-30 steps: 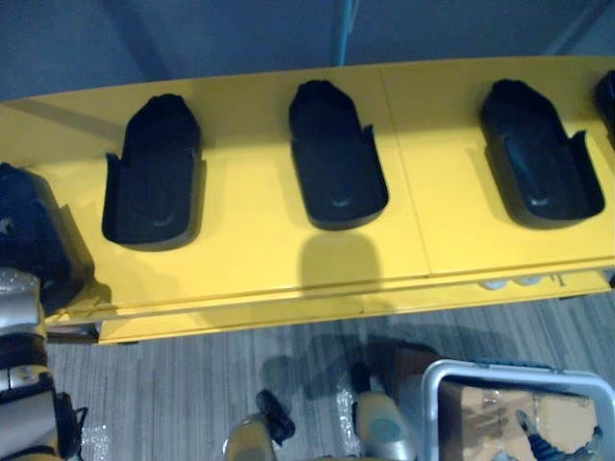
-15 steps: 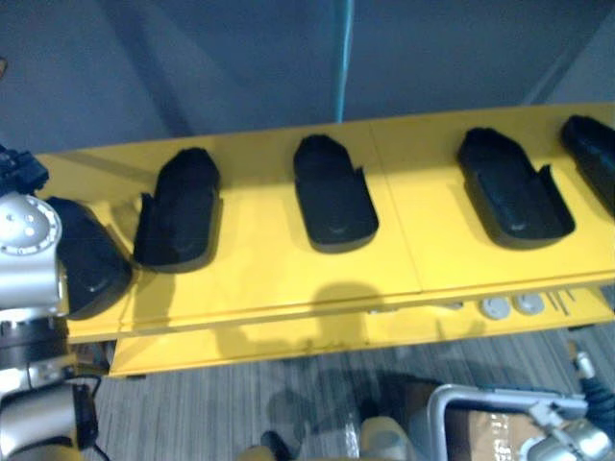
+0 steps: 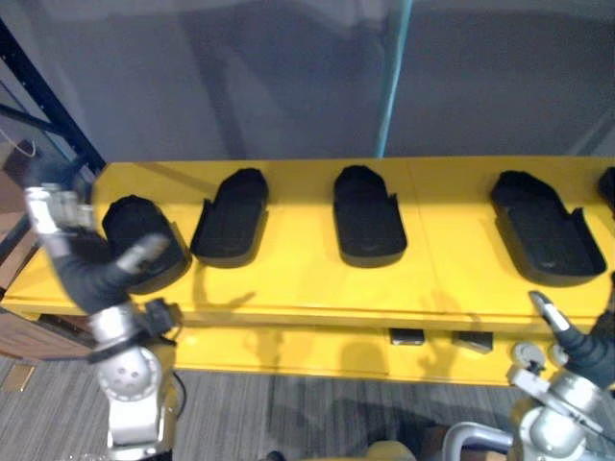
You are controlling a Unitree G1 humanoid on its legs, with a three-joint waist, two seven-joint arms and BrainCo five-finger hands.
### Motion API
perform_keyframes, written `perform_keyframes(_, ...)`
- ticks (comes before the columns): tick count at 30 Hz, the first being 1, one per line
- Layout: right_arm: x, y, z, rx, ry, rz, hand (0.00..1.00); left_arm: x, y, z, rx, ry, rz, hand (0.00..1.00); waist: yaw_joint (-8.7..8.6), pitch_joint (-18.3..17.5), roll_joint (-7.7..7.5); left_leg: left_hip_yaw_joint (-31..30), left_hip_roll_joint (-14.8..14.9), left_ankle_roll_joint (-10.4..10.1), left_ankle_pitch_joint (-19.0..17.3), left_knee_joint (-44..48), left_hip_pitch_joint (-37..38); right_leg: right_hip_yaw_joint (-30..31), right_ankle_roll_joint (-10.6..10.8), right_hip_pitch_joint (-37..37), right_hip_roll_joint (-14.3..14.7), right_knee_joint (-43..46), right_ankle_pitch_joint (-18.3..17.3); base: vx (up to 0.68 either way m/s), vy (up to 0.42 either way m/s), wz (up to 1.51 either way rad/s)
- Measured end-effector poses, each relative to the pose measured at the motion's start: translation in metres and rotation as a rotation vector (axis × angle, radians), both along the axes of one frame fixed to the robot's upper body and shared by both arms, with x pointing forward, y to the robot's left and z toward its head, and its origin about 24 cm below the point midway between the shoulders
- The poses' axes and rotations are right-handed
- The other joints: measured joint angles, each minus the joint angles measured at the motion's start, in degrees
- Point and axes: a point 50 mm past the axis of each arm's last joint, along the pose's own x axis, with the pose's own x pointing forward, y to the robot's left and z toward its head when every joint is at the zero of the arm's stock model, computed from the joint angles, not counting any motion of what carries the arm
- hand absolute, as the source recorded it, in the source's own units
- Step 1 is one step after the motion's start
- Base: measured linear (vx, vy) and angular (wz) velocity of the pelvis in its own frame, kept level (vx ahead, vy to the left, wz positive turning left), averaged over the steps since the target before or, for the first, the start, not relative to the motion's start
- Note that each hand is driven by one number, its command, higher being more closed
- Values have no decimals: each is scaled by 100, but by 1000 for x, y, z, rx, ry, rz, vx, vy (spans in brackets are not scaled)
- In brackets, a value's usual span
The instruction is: Walk over and take plastic housings, then place them on the shelf
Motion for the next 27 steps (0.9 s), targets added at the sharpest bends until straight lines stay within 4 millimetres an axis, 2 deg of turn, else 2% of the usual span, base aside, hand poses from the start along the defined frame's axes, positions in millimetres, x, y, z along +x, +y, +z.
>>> perform_keyframes(5, 10, 27, 2, 44, -9, 119, 0, 1, -19, -6, -55, 16, -144, 0, -14, -14, -14, 70, -6, 17, 65, -40, -52, 91, 47, -148, 1, -34, 26, -26, 17, -10)
perform_keyframes(8, 15, 38, -4, 69, 35, 141, 0, -1, -26, -11, -108, 28, -168, 0, 27, -47, -32, 281, 19, 13, 59, -17, -52, 294, 106, -243, 46, -76, 163, 50, 17, -38)
perform_keyframes(9, 16, 39, -6, 71, 54, 145, 0, 0, -30, -14, -129, 39, -172, 0, 29, -55, -91, 429, 45, -11, 42, -12, -51, 426, 106, -292, 101, -159, 273, 55, 8, -46)
perform_keyframes(14, 5, 30, -15, 95, 113, 92, 0, 9, -37, -23, -178, 90, -159, 0, -121, -106, -267, 743, 138, -59, 3, -10, -36, 525, 99, -404, 223, -264, 476, 24, -18, -38)
perform_keyframes(18, -5, 21, -21, 137, 140, 82, 0, 13, -39, -19, -204, 76, -148, 0, -231, -108, -278, 839, 123, -37, -57, -11, -27, 581, 107, -445, 201, -295, 496, -39, -13, -15)
perform_keyframes(24, -1, 21, -14, 95, 112, 160, 0, 14, -42, -20, -219, 80, -149, 0, -134, -123, -207, 650, 21, -91, -243, 167, -37, 851, 96, -542, 207, -283, 516, -43, -3, -21)
perform_keyframes(27, 4, 27, -12, 88, 104, 205, 0, 10, -43, -26, -215, 109, -150, 0, -55, -145, -168, 280, 22, -63, -521, 666, -166, 1048, 95, -541, 209, -284, 516, -4, -4, -31)
